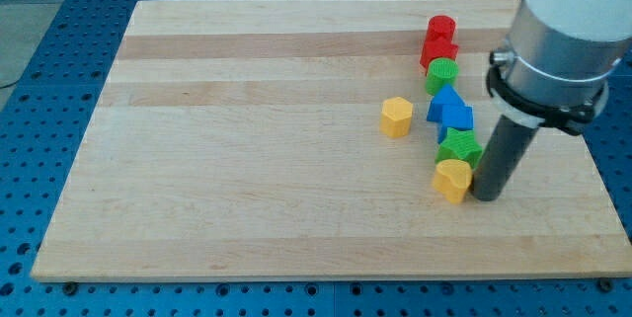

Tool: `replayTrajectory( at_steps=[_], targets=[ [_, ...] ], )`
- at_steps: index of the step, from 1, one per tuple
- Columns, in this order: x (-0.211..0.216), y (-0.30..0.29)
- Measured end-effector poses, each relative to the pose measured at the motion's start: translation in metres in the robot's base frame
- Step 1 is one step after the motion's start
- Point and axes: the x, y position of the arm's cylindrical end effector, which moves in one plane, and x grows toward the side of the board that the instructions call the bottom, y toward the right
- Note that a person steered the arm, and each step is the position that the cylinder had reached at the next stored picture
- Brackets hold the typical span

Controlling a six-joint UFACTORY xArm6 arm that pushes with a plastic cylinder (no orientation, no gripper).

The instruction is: Push the yellow heart below the yellow hexagon

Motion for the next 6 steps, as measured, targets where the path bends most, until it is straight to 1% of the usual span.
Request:
replayTrajectory(
  at_steps=[1, 3, 4, 6],
  targets=[
    [0.0, -0.023],
    [0.006, -0.03],
    [0.008, -0.053],
    [-0.018, -0.081]
  ],
)
